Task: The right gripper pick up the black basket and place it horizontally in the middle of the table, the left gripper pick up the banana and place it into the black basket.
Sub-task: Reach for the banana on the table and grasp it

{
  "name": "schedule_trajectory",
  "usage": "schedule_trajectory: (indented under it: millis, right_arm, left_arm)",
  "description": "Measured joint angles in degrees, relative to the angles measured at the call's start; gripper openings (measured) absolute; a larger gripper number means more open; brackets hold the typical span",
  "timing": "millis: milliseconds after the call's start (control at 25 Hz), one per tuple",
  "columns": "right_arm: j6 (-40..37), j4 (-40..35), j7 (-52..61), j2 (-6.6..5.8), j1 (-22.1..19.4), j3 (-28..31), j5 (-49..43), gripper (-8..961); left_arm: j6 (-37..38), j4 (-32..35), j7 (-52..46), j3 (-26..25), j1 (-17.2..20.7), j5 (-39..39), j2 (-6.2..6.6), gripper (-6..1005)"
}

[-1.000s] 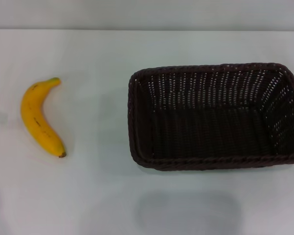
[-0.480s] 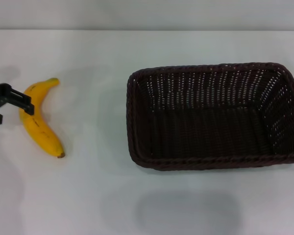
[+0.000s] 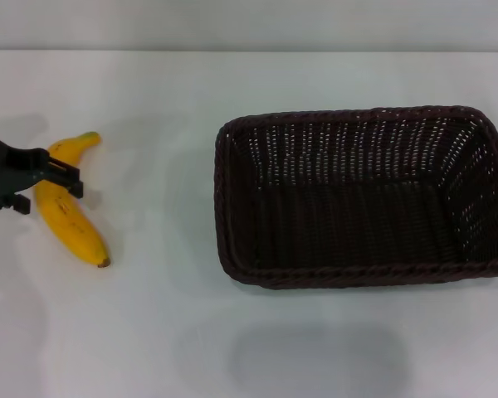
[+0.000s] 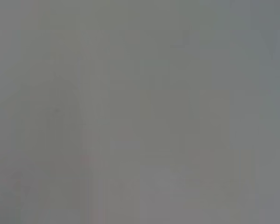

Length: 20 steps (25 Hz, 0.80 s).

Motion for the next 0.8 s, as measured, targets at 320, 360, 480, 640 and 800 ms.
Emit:
schedule_trajectory:
  millis: [320,360,480,640,800]
  right_arm:
    - [-0.5,0.1,-0.7,0.0,0.2,0.0,0.8,755]
    - [-0.5,0.1,-0.7,0.0,0.2,0.0,0.9,754]
    - [-0.6,0.1,-0.7,0.0,0.4,0.0,1.3,753]
    - [-1.3,0.1,-0.7,0.0,0.4,0.0,1.3,753]
    - [-2.8,-0.1,-0.8,0.0,0.5,0.0,1.4,753]
  left_arm:
    - [1.8,-3.0,-2.3,0.2,0.3,-0.7,-0.02,888]
    - [1.9,-3.3,-2.4,0.2,0.2,-0.5,-0.05,888]
    - [2.0,-4.0,-2.9,0.3,0.2,-0.2,-0.15,888]
    - [2.1,-4.6,-3.9,0.3,0.2,0.1,-0.29,887]
    - [2.7,-4.9,-4.1,0.3,0.2,0.5,-0.37,886]
